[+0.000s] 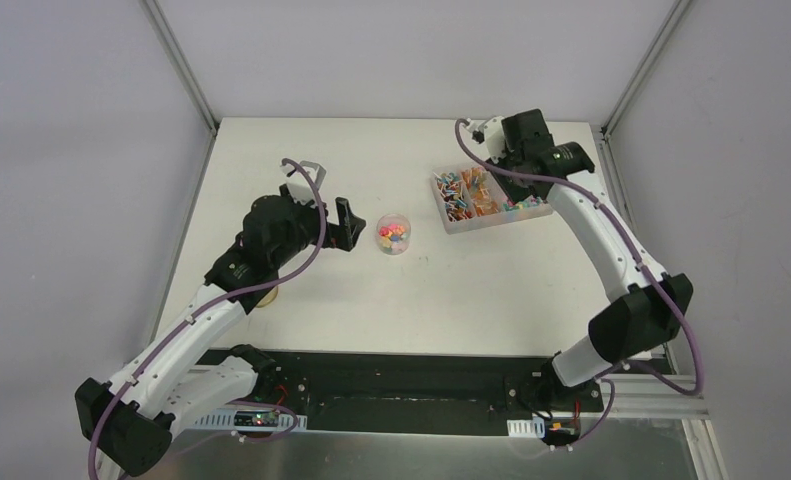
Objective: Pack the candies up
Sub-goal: Scoop the fake candies from the storage box.
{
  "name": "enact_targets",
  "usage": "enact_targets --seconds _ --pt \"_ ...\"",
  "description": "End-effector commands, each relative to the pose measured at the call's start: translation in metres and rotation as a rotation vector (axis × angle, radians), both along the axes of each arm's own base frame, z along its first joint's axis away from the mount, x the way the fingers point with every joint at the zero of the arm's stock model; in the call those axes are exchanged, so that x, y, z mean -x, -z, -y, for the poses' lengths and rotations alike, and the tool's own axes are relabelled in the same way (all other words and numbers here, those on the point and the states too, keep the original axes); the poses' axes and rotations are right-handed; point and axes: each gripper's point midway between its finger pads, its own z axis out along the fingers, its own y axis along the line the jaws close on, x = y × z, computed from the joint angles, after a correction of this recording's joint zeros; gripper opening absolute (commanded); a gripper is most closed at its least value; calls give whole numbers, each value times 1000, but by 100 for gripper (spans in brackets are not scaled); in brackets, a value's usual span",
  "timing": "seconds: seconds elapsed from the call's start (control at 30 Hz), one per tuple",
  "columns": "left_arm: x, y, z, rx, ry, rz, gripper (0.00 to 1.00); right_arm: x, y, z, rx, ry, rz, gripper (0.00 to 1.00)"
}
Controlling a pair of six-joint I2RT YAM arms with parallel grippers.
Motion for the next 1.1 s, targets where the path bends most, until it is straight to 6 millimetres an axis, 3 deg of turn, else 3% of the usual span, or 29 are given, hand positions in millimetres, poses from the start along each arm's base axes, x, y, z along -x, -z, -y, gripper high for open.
enact_targets --seconds 0.0,0.3,0.67,0.83,1.07 --pt "1 5 -8 -41 -9 26 99 -1 -4 34 116 123 -74 0" --pt "1 5 -9 -54 -5 35 99 -24 2 38 175 162 -135 0" --pt "1 4 -9 -60 -3 40 99 -42 25 45 229 191 -208 0" --pt "1 5 -9 -62 -3 39 99 -50 47 53 268 203 -262 0" --pt "3 4 -10 -61 -2 45 99 -66 79 41 229 175 -290 0"
